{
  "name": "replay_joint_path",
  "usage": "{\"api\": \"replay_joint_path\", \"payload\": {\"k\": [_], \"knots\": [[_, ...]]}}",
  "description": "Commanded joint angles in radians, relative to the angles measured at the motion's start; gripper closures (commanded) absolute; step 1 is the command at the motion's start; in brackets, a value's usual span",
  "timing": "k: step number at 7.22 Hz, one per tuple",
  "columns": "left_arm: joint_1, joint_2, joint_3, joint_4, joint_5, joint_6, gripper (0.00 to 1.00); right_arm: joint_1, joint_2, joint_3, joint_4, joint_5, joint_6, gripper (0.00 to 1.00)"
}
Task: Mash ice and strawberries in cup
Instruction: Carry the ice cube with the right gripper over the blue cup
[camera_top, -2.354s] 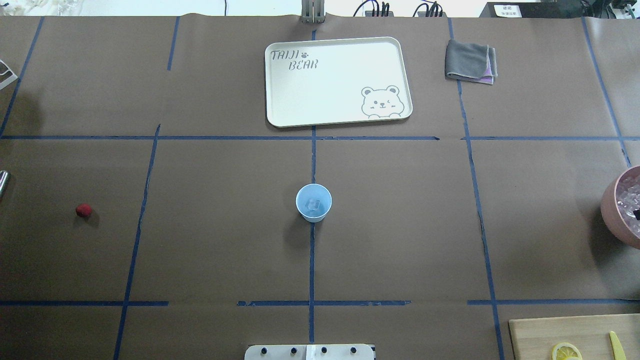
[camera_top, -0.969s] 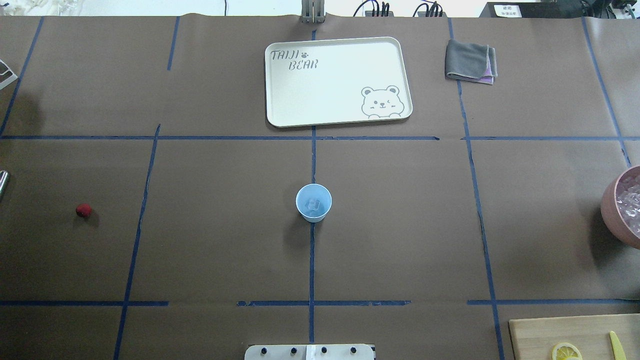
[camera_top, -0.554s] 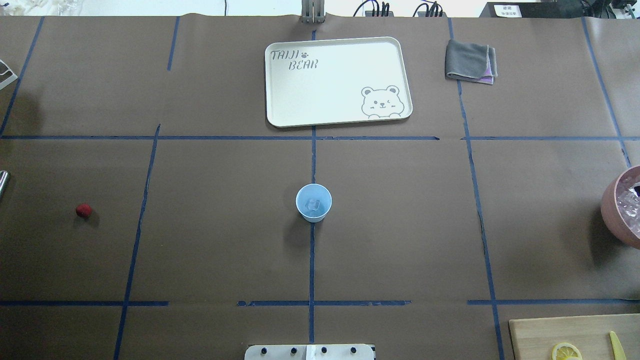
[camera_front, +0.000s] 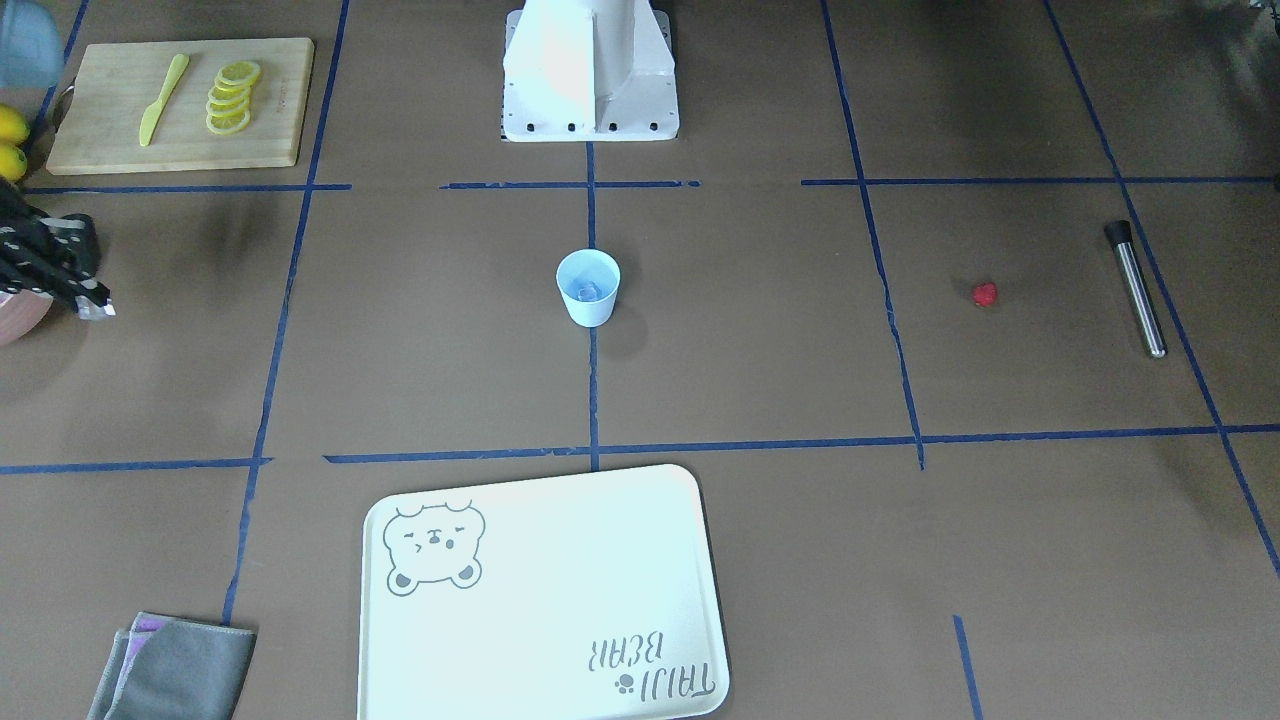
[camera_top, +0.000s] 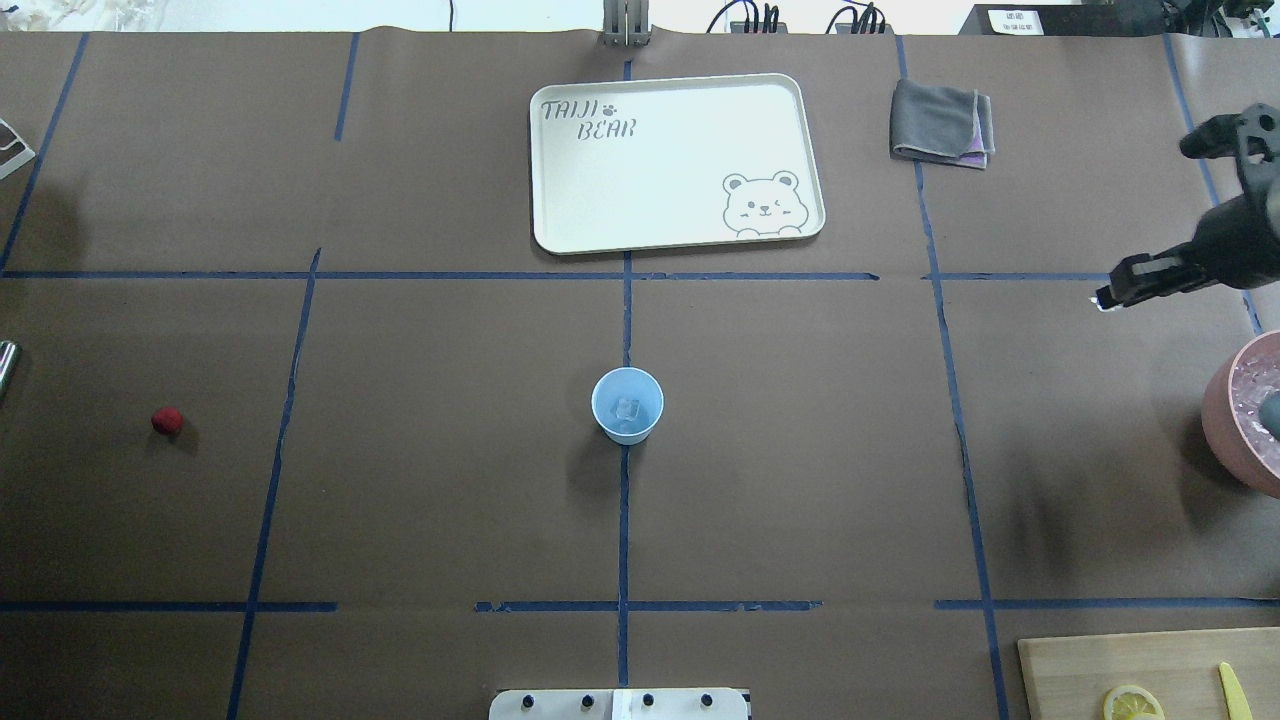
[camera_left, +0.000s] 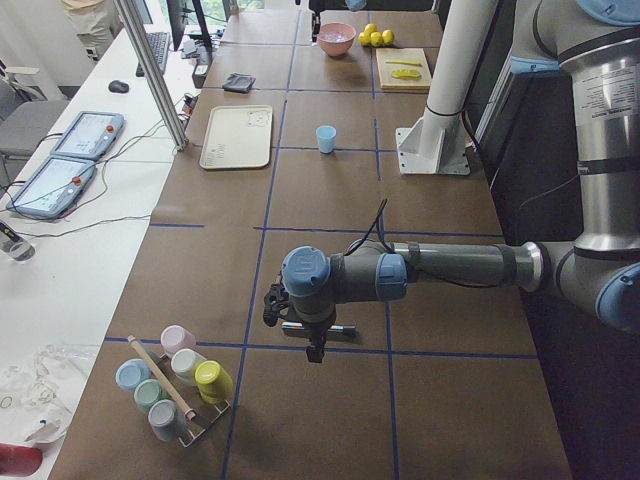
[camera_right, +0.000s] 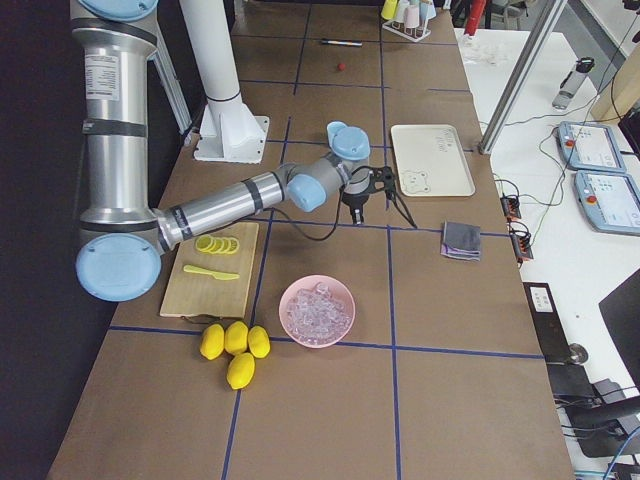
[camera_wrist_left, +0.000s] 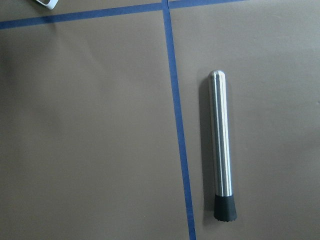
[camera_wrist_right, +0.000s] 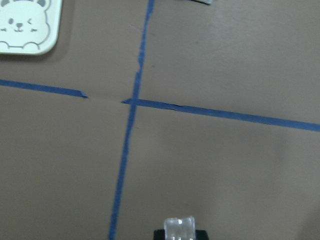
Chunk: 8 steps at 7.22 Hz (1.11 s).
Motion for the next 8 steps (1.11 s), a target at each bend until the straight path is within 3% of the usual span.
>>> {"api": "replay_joint_path", "payload": {"k": [1, 2, 4, 6, 8], "knots": [[0.0, 0.0, -0.003, 0.0, 0.0, -0.001, 0.0, -0.201, 0.339, -0.003, -0.377, -0.107, 0.129, 0.99], [0.0, 0.0, -0.002, 0.002, 0.0, -0.002, 0.0, -0.279, 0.45, -0.01, -0.473, -0.173, 0.209, 0.99], [0.0, -0.002, 0.007, 0.0, 0.002, -0.001, 0.0, -0.416, 0.581, -0.05, -0.474, -0.25, 0.421, 0.99], [0.0, -0.003, 0.009, 0.0, 0.002, -0.001, 0.0, -0.507, 0.757, -0.241, -0.455, -0.333, 0.548, 0.99], [0.0, -0.003, 0.01, 0.0, 0.002, -0.001, 0.0, -0.554, 0.767, -0.297, -0.386, -0.385, 0.599, 0.98]]}}
